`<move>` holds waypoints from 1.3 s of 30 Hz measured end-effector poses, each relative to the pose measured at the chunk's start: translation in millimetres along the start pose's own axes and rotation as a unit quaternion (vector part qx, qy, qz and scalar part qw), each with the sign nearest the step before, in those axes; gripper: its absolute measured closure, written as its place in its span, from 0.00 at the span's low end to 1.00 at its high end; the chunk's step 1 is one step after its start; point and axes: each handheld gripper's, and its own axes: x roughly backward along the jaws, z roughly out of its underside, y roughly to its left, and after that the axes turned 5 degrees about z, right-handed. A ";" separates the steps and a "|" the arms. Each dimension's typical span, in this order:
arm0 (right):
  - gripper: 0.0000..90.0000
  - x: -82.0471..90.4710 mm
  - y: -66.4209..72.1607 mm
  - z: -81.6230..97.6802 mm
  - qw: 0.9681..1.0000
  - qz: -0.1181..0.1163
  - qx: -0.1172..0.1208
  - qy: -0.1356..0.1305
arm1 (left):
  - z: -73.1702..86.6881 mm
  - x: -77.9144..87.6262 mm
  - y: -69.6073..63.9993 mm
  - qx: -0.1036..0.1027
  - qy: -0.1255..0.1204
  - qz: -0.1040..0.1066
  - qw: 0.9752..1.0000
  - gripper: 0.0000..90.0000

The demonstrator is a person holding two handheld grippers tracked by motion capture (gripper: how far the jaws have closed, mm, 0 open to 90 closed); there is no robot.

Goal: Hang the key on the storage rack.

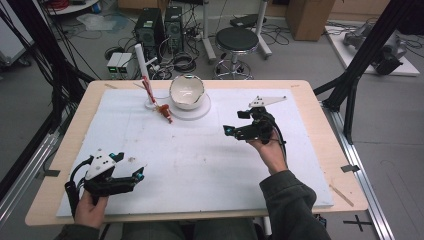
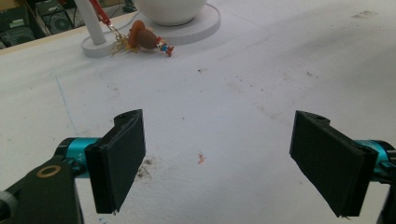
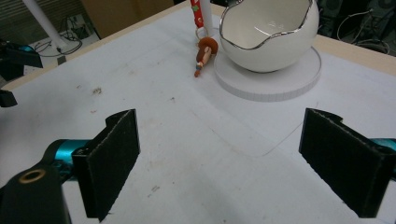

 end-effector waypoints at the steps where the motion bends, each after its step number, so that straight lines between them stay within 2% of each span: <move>1: 0.13 0.0 0.0 0.0 1.000 0.000 0.000 0.000 | 0.0 -0.1 -0.1 0.000 0.000 0.000 1.000 0.21; 9: 0.13 7.7 0.9 11.8 1.000 0.005 0.005 -0.006 | 0.1 -1.0 0.2 0.003 0.000 0.002 1.000 0.21; 16: 0.13 13.3 0.9 17.3 1.000 0.010 0.010 0.004 | 0.0 -2.0 -0.1 0.004 0.001 0.003 1.000 0.21; 24: 0.13 24.2 0.7 27.4 1.000 0.017 0.012 -0.005 | -0.3 -2.3 0.0 0.008 0.002 0.007 1.000 0.21; 25: 0.13 26.3 0.1 32.2 1.000 0.018 0.005 -0.006 | -0.2 -2.4 -0.2 0.007 0.002 0.006 1.000 0.21; 33: 0.13 34.3 -3.3 47.9 1.000 0.025 0.002 -0.010 | 0.1 -2.8 0.6 0.013 0.002 0.013 1.000 0.21; 36: 0.13 38.1 -4.4 53.9 1.000 0.028 -0.008 -0.004 | 0.0 -3.3 0.6 0.011 0.005 0.016 1.000 0.21; 39: 0.13 42.0 -5.9 58.7 0.999 0.031 -0.007 -0.002 | 0.0 -4.0 0.1 0.011 0.004 0.016 1.000 0.21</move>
